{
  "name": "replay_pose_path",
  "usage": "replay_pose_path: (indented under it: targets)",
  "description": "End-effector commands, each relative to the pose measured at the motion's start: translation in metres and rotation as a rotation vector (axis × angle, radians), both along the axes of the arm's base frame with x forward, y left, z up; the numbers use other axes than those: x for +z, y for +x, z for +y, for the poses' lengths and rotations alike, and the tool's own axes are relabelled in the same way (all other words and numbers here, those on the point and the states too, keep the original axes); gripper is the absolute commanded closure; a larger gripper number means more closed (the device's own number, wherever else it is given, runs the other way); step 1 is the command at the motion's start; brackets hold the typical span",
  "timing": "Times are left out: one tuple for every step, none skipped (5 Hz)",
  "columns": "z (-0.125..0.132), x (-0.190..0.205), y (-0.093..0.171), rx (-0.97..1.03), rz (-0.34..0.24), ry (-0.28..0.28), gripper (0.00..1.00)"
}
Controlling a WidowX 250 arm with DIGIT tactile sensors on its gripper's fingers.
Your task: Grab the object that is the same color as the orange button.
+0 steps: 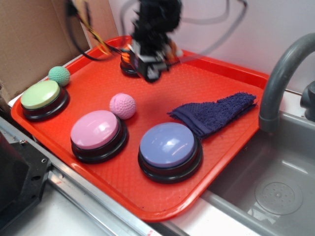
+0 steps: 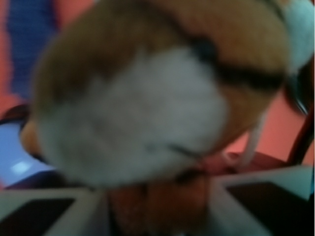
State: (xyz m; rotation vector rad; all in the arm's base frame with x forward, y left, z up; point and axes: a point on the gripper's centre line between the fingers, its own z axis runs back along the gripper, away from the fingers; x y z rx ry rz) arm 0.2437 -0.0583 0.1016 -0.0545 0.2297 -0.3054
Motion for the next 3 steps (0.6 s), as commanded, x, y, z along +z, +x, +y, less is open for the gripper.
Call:
replay_pose_path:
  targets:
    - [0.037,0.099,-0.073,0.172,-0.228,-0.042,1.00]
    - [0.053,0.148,-0.102,0.240,-0.277,-0.006,1.00]
    - [0.058,0.175,-0.113,0.249,-0.253,0.016,1.00]
